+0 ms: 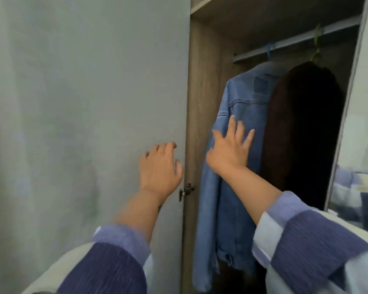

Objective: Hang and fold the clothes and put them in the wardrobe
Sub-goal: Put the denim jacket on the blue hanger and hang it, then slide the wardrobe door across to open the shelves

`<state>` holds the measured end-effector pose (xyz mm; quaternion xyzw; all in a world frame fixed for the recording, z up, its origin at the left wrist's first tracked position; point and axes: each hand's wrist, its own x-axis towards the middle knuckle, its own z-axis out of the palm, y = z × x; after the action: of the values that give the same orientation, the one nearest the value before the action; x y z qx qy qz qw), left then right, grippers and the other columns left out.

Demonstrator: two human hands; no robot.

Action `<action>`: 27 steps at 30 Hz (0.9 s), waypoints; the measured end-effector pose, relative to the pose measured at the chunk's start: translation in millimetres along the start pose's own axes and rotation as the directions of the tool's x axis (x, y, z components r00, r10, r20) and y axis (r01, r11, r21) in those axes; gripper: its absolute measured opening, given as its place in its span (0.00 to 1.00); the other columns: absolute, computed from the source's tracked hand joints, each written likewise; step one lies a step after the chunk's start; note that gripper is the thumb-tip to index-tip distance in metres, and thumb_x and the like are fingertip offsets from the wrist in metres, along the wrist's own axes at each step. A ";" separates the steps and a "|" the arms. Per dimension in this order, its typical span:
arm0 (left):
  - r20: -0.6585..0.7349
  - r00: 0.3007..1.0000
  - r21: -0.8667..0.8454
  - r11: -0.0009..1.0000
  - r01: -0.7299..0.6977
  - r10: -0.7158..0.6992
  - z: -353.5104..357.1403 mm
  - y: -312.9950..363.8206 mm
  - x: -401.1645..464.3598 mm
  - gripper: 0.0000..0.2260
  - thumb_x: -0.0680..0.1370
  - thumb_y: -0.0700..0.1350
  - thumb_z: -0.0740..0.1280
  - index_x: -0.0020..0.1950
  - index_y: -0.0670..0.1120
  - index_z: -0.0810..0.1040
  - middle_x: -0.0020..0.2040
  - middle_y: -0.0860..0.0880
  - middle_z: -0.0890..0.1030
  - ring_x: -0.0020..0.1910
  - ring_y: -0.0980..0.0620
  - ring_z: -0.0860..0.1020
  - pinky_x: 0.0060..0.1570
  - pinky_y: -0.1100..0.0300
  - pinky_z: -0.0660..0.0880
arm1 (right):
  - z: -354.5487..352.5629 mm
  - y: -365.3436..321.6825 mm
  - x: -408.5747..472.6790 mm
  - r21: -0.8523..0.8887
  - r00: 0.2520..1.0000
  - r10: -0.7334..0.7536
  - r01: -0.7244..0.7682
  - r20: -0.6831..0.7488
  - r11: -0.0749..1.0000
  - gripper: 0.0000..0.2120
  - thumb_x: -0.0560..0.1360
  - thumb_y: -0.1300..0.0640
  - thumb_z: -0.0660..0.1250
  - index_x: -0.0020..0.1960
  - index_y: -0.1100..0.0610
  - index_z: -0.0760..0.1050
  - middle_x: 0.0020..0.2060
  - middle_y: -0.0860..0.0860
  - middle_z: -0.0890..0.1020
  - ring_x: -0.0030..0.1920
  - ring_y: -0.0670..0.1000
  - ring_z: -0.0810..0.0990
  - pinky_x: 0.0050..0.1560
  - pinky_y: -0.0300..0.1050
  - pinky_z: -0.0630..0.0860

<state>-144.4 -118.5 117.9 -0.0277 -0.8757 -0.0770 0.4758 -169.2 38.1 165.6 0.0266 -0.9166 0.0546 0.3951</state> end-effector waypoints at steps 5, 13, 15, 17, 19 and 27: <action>-0.093 0.991 0.206 0.976 -0.075 0.096 -44.7 -49.6 -68.3 0.16 0.68 0.44 0.64 0.55 0.48 0.75 0.57 0.51 0.77 0.57 0.48 0.74 0.59 0.51 0.65 | -3.6 -85.3 -42.2 0.306 0.991 -0.108 0.081 0.074 0.949 0.26 0.77 0.44 0.57 0.73 0.51 0.61 0.77 0.58 0.48 0.76 0.58 0.44 0.73 0.64 0.39; -0.382 0.894 0.052 0.961 0.271 -0.232 -111.2 -124.3 -113.2 0.22 0.72 0.49 0.64 0.62 0.42 0.64 0.61 0.43 0.65 0.60 0.41 0.67 0.61 0.49 0.65 | -58.5 -215.8 -74.6 0.649 0.972 -0.235 0.196 -0.027 0.735 0.34 0.74 0.35 0.56 0.75 0.48 0.55 0.77 0.55 0.52 0.75 0.56 0.49 0.74 0.62 0.45; -0.232 0.874 -0.167 0.903 0.397 -0.427 -116.9 -138.3 -116.6 0.29 0.74 0.52 0.66 0.69 0.40 0.60 0.67 0.42 0.64 0.64 0.42 0.68 0.62 0.50 0.68 | -59.6 -235.6 -82.7 0.683 0.967 -0.253 0.172 0.019 0.710 0.39 0.73 0.33 0.57 0.77 0.47 0.49 0.77 0.54 0.47 0.76 0.56 0.46 0.74 0.62 0.44; 0.028 0.864 -0.346 0.805 0.481 -0.504 -118.8 -144.5 -121.3 0.34 0.75 0.53 0.68 0.73 0.41 0.56 0.71 0.43 0.65 0.68 0.45 0.68 0.63 0.53 0.68 | -54.6 -252.3 -92.3 0.689 0.962 -0.270 0.164 0.047 0.706 0.43 0.71 0.32 0.59 0.77 0.46 0.43 0.77 0.53 0.43 0.76 0.56 0.44 0.73 0.63 0.44; 0.172 0.869 -0.447 0.749 0.488 -0.463 -115.8 -144.9 -127.7 0.34 0.74 0.52 0.69 0.74 0.43 0.57 0.71 0.46 0.68 0.67 0.48 0.70 0.59 0.59 0.68 | -45.5 -264.4 -100.6 0.673 0.960 -0.272 0.164 0.059 0.722 0.46 0.70 0.32 0.61 0.76 0.46 0.38 0.77 0.53 0.39 0.76 0.56 0.43 0.73 0.64 0.45; 0.077 0.881 -0.460 0.767 0.448 -0.468 -105.9 -141.1 -146.1 0.17 0.80 0.37 0.58 0.69 0.43 0.65 0.62 0.47 0.78 0.55 0.48 0.79 0.47 0.63 0.71 | -37.2 -260.9 -118.0 0.602 0.975 -0.219 0.161 0.024 0.782 0.49 0.69 0.44 0.65 0.76 0.47 0.33 0.76 0.54 0.38 0.77 0.57 0.43 0.72 0.65 0.51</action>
<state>5.9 -271.2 36.9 0.0751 -0.8013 -0.3981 0.4402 -37.4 -215.6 125.8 0.2440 -0.8629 0.2983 0.3270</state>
